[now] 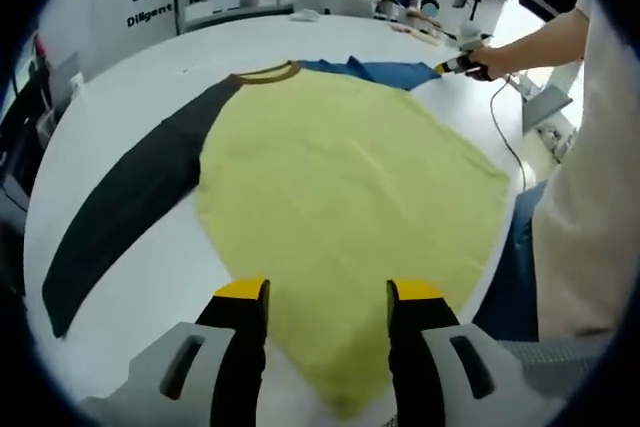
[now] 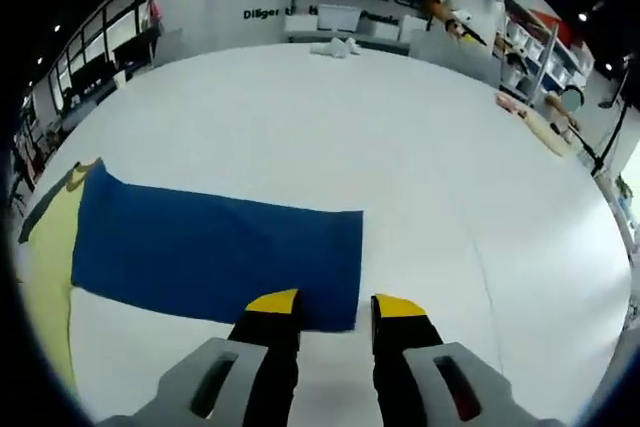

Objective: Fold the garment on the visible template until the final outline fits inside the template.

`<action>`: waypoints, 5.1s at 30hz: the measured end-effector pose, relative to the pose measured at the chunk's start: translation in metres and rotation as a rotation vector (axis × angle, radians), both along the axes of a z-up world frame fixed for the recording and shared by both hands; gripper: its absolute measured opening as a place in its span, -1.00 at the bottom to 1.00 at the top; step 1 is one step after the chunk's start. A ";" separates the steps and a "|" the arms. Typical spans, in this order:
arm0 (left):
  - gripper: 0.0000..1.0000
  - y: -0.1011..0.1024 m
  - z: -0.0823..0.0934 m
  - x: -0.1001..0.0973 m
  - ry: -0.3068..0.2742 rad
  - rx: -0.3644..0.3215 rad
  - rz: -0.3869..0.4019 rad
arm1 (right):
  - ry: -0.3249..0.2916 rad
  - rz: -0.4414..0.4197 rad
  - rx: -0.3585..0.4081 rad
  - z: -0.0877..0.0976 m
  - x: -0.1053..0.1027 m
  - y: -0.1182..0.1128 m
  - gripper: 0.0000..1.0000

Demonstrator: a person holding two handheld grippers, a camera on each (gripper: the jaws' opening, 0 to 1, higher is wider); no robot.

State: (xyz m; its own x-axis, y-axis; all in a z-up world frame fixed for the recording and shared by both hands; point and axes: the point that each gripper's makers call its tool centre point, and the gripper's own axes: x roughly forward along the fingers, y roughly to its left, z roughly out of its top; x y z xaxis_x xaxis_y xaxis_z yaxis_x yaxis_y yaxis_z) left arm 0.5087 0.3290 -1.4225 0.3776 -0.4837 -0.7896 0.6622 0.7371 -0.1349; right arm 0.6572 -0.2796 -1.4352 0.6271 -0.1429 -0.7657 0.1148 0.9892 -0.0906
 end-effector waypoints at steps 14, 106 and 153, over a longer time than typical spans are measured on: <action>-0.01 -0.004 -0.002 0.004 0.005 -0.006 0.010 | -0.021 -0.024 0.015 -0.001 -0.012 0.004 -1.00; 0.98 0.017 0.025 -0.006 -0.199 -0.040 0.101 | -0.516 0.529 0.128 0.234 0.007 0.318 -1.00; 0.98 0.043 0.018 -0.018 -0.164 -0.035 0.159 | -0.184 1.137 -0.063 0.046 0.012 0.570 -1.00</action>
